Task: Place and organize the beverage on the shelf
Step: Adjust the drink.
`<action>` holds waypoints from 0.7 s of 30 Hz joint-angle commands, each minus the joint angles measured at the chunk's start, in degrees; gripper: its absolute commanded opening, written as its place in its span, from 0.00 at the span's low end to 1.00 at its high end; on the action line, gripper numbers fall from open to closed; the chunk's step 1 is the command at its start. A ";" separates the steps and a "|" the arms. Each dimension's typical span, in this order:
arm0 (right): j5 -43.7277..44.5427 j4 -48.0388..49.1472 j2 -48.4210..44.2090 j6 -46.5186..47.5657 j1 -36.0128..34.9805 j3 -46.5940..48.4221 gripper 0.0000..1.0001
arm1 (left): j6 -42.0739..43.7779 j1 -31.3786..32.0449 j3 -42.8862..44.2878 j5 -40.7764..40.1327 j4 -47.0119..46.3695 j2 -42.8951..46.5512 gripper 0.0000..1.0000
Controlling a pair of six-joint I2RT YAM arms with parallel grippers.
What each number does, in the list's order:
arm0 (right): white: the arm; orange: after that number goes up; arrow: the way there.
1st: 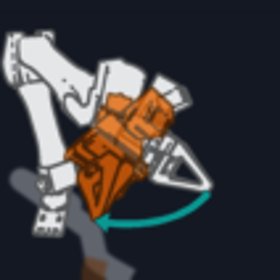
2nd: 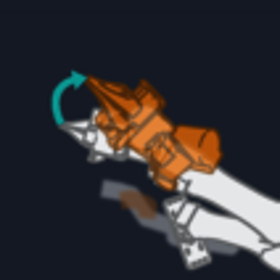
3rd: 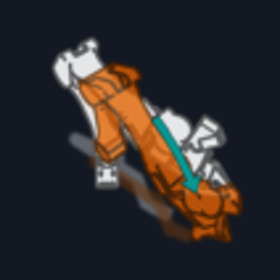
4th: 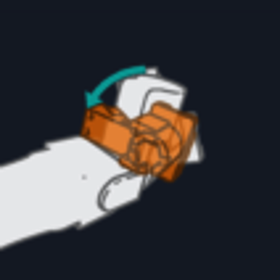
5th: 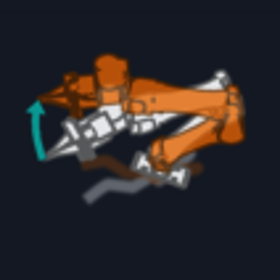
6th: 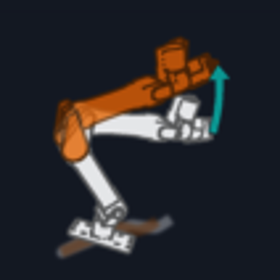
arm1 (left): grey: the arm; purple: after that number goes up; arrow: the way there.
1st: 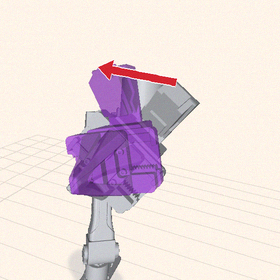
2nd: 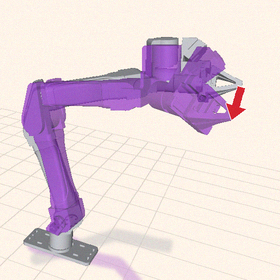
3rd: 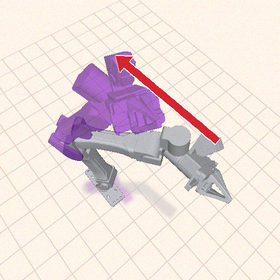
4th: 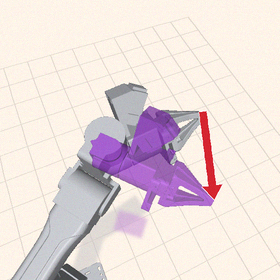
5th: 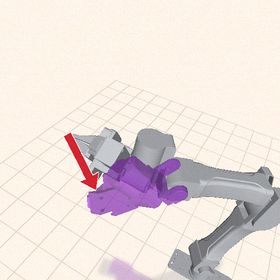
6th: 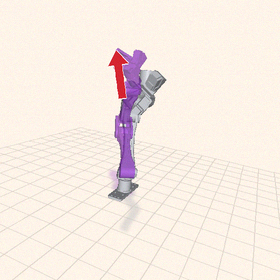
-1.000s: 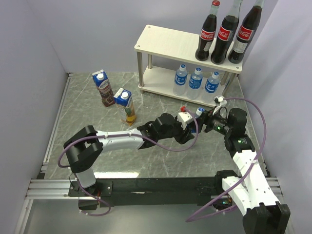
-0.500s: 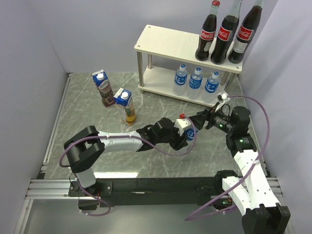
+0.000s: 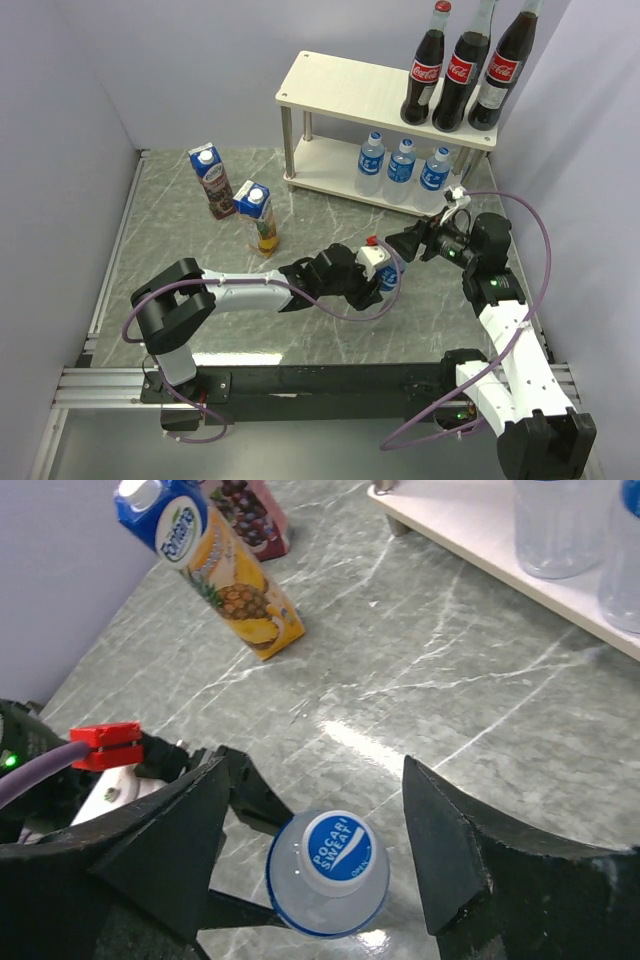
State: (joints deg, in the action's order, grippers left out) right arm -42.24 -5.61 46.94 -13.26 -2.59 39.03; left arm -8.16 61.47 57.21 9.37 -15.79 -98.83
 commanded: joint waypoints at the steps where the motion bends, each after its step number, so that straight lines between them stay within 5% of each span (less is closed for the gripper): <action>1: 3.04 0.42 -0.01 1.21 0.22 2.46 0.77 | 0.60 -0.12 1.15 1.62 -11.01 5.13 0.00; 21: -0.47 -1.78 3.16 2.88 -1.36 3.43 0.65 | 1.83 -0.30 1.24 -2.16 -12.51 7.86 0.00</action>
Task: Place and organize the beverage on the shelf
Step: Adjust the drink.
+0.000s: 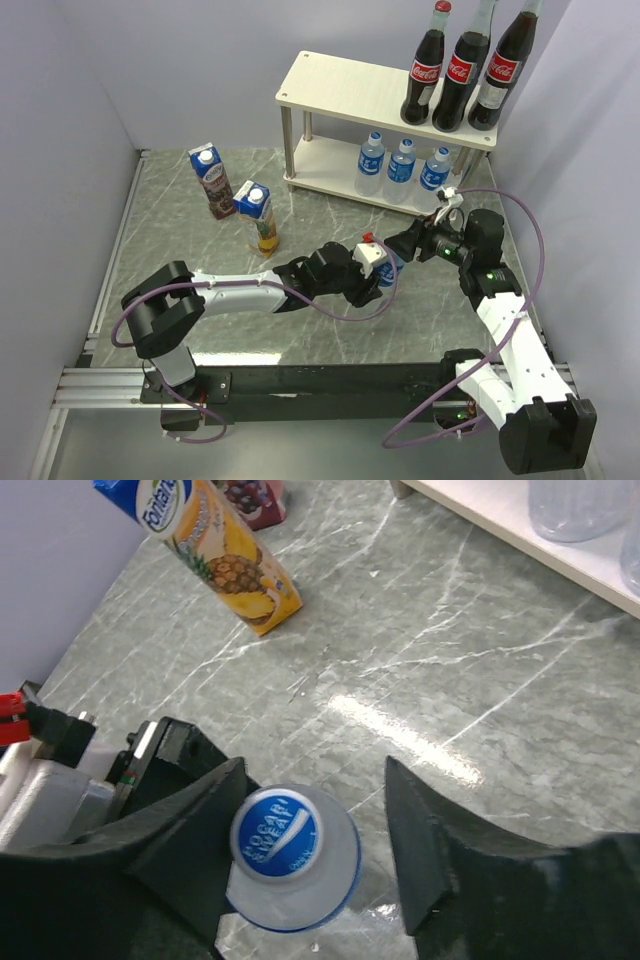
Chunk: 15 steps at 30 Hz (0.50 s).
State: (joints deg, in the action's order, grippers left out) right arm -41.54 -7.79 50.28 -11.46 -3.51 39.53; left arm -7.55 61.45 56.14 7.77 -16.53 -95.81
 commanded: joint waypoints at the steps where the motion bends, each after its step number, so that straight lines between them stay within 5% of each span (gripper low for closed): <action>1: -1.35 0.41 -0.27 1.09 -0.45 3.01 0.62 | 1.14 -0.28 2.48 -0.56 -11.77 4.76 0.00; 3: -1.70 0.50 -0.62 1.27 -0.45 3.10 0.42 | 1.14 -0.37 2.92 -0.48 -11.68 4.49 0.00; 4: -1.79 0.58 -0.80 1.36 -0.45 3.10 0.23 | 1.14 -0.37 3.10 -0.30 -11.59 4.23 0.00; 7: -2.14 0.93 -1.68 1.53 -0.45 2.92 0.00 | 0.70 -0.45 3.45 -0.12 -11.94 3.61 0.00; 11: -2.41 1.02 -2.82 1.53 -0.45 2.84 0.00 | -0.44 -0.54 4.41 0.84 -12.29 2.65 0.07; 15: -2.58 1.38 -3.96 1.53 -0.53 2.66 0.00 | -1.76 -0.63 7.31 1.72 -11.42 0.63 0.40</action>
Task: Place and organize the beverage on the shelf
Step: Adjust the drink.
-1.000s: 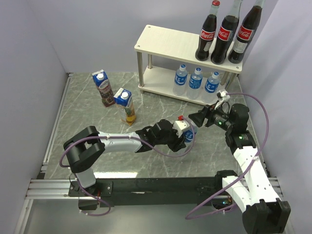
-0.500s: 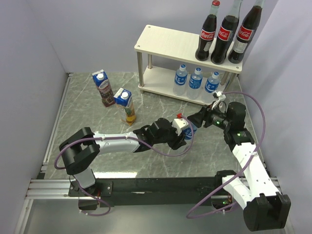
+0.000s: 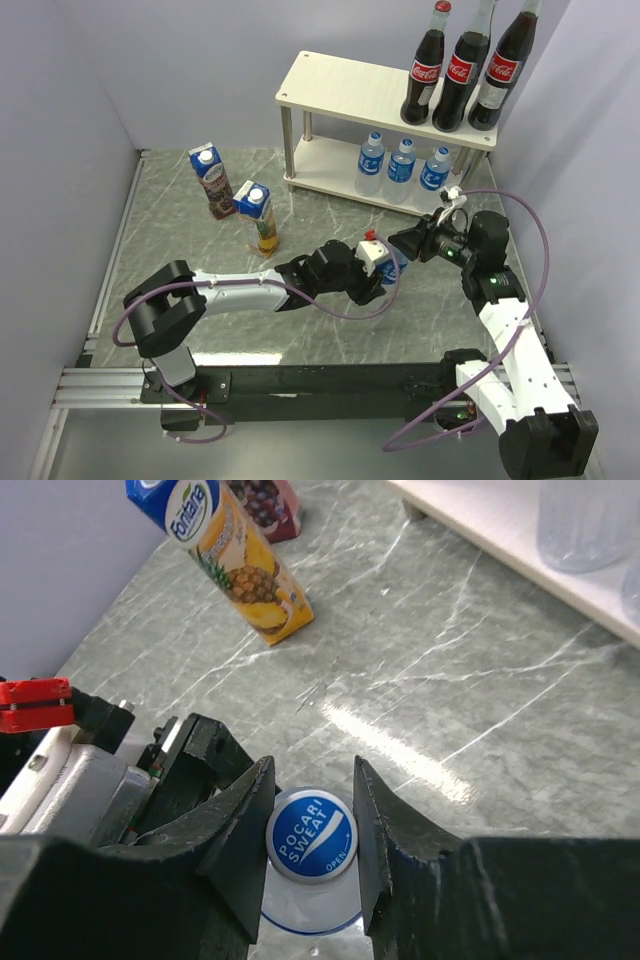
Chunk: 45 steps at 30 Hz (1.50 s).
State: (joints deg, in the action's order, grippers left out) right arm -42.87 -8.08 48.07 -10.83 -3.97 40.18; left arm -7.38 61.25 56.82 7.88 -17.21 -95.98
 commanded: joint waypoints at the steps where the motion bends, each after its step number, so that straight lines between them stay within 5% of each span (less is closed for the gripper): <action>1: -0.99 1.40 -1.84 1.07 0.01 2.18 0.00 | -2.29 -0.43 7.25 1.79 -10.48 -0.07 0.50; 4: -0.55 0.87 -1.76 1.34 0.01 2.35 0.00 | -2.64 -0.43 9.62 2.14 -10.12 -1.48 0.70; 9: -0.20 0.34 -1.76 1.95 0.01 2.71 0.00 | -3.34 -0.43 12.52 1.96 -9.94 -4.38 0.77; 31: 3.94 -0.01 -3.60 3.71 -0.08 2.62 0.00 | 0.52 -0.35 18.24 0.03 2.88 -7.81 0.78; 45: 5.17 0.17 -3.78 3.97 0.01 2.62 0.00 | 2.37 0.18 22.64 -0.93 8.60 -10.45 0.69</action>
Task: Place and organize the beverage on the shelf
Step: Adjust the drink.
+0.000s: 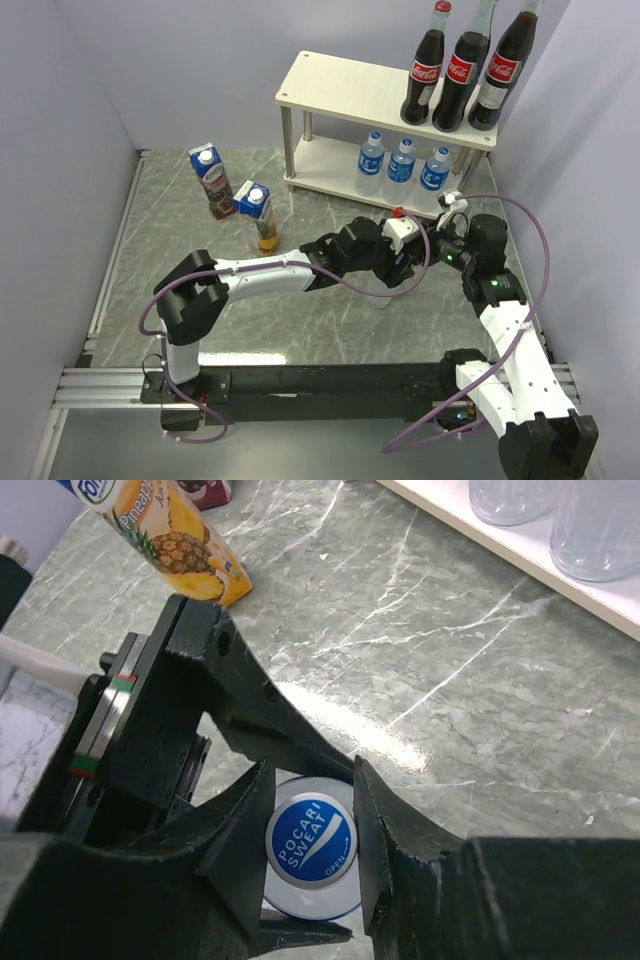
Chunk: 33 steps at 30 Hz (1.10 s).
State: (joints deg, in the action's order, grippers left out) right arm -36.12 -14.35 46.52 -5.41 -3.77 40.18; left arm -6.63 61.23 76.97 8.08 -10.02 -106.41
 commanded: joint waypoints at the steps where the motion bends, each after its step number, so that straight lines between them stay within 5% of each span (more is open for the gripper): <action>1: -1.59 6.44 -2.23 -1.45 -0.18 2.53 0.00 | 1.71 0.20 2.57 -1.05 1.67 0.06 0.66; 5: -1.59 6.61 -2.05 -1.36 -0.18 2.62 0.00 | 1.80 0.20 3.54 -0.52 2.90 0.32 0.28; 6: -1.67 6.53 -1.96 -1.44 -0.18 2.62 0.00 | 1.71 0.20 3.54 -0.69 2.99 0.41 0.09; 8: -2.46 6.44 -1.96 -1.27 -0.27 2.79 0.01 | 1.45 0.20 2.75 -0.96 2.38 1.20 0.00; 10: -2.82 6.61 -1.87 -1.36 -0.18 2.62 0.15 | 1.27 0.20 1.87 -0.96 1.76 2.43 0.00; 14: -3.17 6.79 -2.40 -1.18 -0.19 2.53 0.63 | 1.01 0.20 -0.85 -1.66 0.62 4.54 0.00; 17: -2.30 6.44 -3.02 -0.66 -0.19 2.62 0.76 | 0.92 0.20 -2.61 -2.71 0.35 6.21 0.00; 33: -1.41 4.86 -7.50 2.60 5.00 3.32 0.83 | -1.54 -6.38 -10.79 -7.90 -2.37 15.35 0.00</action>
State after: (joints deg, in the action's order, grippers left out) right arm -36.34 -12.01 40.10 -3.88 -0.19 41.30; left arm -7.16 56.66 65.39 1.56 -5.82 -96.79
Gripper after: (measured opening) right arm 0.831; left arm 0.563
